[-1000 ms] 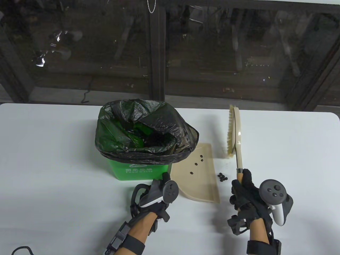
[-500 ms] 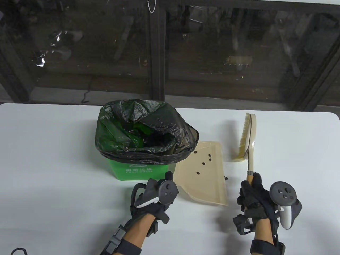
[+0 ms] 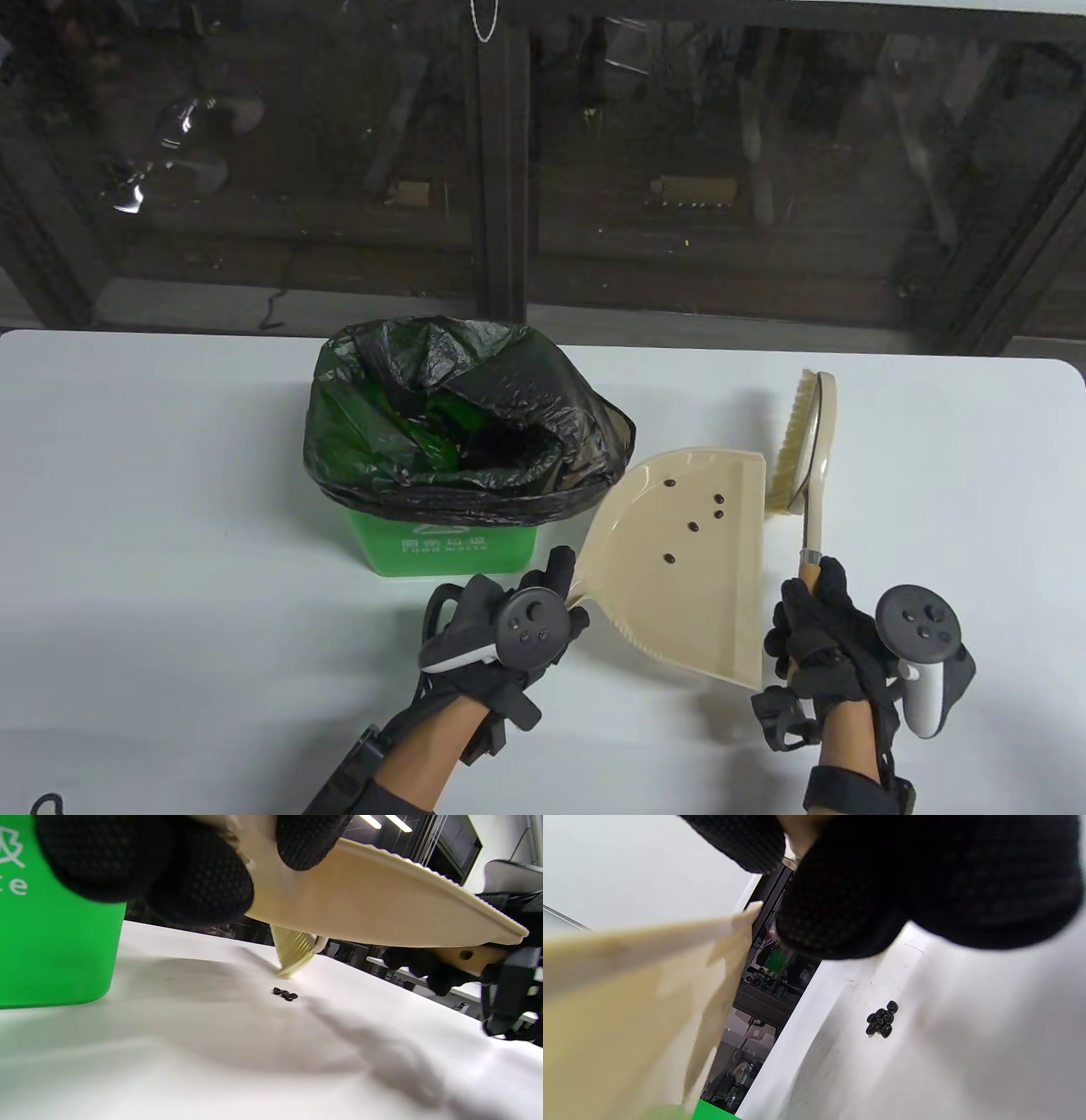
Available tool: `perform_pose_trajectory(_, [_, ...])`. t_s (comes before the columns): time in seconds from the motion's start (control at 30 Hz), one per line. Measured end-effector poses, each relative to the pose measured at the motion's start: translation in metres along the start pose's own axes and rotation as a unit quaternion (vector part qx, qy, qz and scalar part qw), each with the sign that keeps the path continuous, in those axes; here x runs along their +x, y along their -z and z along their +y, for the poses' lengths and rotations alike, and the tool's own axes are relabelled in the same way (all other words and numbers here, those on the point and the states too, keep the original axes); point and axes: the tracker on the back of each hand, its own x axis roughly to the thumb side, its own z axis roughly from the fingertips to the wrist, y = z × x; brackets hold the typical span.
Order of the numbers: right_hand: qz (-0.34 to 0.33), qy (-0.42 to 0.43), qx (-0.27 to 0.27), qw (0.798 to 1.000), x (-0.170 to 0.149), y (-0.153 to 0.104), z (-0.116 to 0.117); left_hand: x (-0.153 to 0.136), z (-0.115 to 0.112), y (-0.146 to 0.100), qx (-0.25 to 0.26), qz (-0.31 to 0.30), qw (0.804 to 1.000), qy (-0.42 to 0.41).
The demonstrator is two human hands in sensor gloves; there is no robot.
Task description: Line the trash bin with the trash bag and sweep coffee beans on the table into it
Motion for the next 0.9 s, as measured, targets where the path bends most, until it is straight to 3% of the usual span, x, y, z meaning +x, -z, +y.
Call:
perform_pose_trajectory(0.27, [0.001,-0.002,0.005,1.000,0.000,0.000,0.000,0.013,0.028,-0.009,0.021,-0.027,0.999,-0.010])
perform_pose_trajectory(0.47, [0.002,-0.001,0.013,1.000,0.000,-0.001,0.002,0.022,0.062,-0.017,0.044,-0.039,0.998,-0.003])
perform_pose_trajectory(0.9, [0.003,-0.003,0.020,1.000,-0.001,-0.002,0.003,0.005,0.122,-0.034,0.093,-0.015,0.995,-0.020])
